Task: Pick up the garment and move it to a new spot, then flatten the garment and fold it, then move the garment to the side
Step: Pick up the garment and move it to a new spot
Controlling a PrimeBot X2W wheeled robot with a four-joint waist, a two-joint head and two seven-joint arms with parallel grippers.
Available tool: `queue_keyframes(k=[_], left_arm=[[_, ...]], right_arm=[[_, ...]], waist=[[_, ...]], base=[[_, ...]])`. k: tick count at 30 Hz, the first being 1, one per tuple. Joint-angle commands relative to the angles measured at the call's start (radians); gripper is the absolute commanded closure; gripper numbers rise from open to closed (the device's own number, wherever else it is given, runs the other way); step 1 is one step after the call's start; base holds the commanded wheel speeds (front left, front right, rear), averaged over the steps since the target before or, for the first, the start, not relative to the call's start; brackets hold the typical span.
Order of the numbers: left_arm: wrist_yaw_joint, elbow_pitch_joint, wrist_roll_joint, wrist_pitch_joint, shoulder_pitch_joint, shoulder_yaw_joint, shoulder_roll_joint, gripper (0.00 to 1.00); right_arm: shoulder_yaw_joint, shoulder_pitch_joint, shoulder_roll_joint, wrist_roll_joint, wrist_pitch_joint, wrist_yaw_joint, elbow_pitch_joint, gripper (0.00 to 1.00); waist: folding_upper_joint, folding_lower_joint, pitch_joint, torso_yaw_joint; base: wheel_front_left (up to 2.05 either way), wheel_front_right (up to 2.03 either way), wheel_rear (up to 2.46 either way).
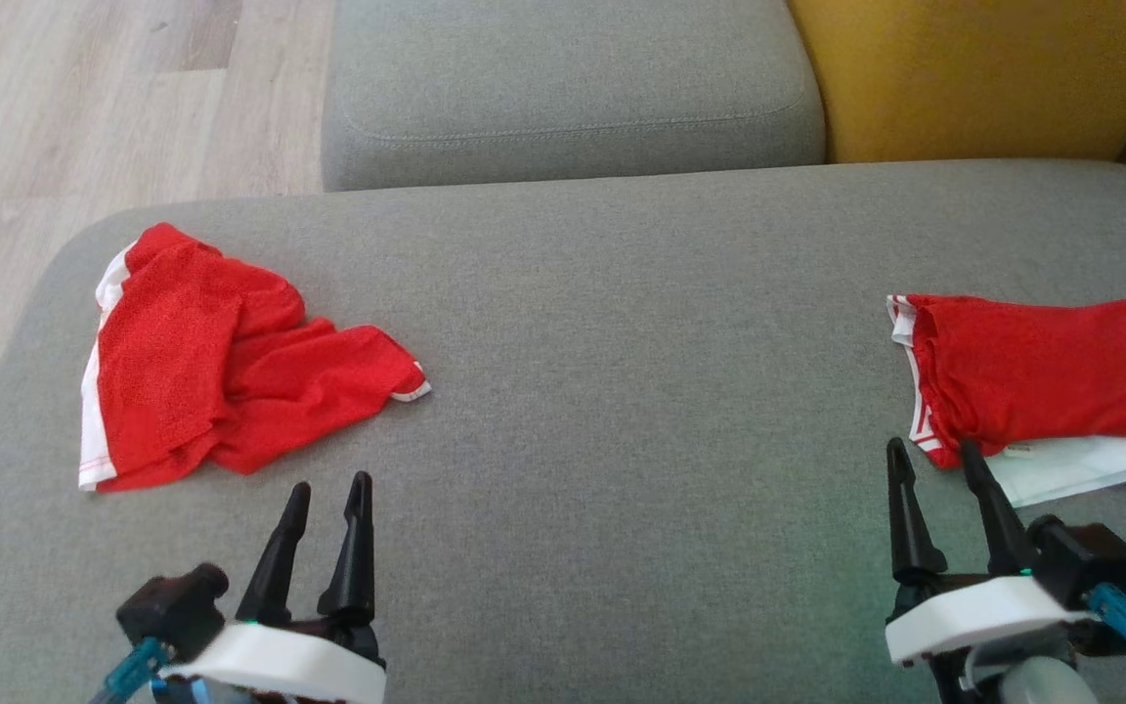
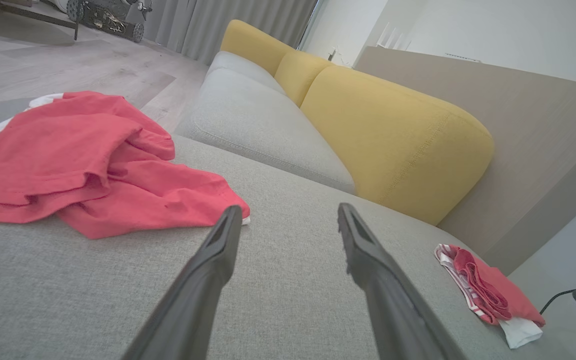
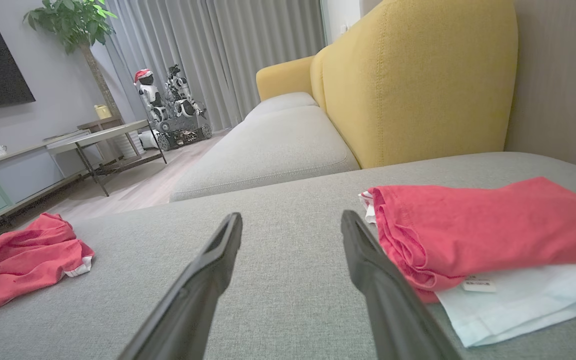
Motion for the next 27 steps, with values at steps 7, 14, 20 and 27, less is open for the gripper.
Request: queue_keyframes(k=[7, 14, 20, 27], left_arm=[[0.004, -0.035, 0.003, -0.008, -0.048, 0.026, 0.001, 0.0], [0.009, -0.035, 0.004, -0.008, -0.059, 0.041, 0.001, 0.0], [0.017, -0.041, 0.004, -0.008, -0.069, 0.063, 0.001, 0.0], [0.022, -0.048, 0.012, -0.008, -0.075, 0.081, 0.001, 0.0]], right_arm=[[0.026, -0.038, -0.004, 0.01, -0.018, -0.001, -0.018, 0.0], [0.041, -0.041, -0.004, 0.011, -0.018, -0.001, -0.013, 0.0], [0.068, -0.04, -0.004, 0.019, -0.015, -0.001, -0.016, 0.0], [0.099, -0.041, -0.004, 0.027, -0.011, -0.001, -0.015, 0.0]], waist=[[-0.0001, 0.0, 0.004, 0.002], [-0.0001, 0.0, 0.008, 0.035], [-0.0001, 0.0, 0.011, 0.109], [-0.0001, 0.0, 0.015, 0.213]], base=[[0.0, 0.0, 0.0], [0.0, 0.0, 0.0], [0.0, 0.0, 0.0], [0.0, 0.0, 0.0]])
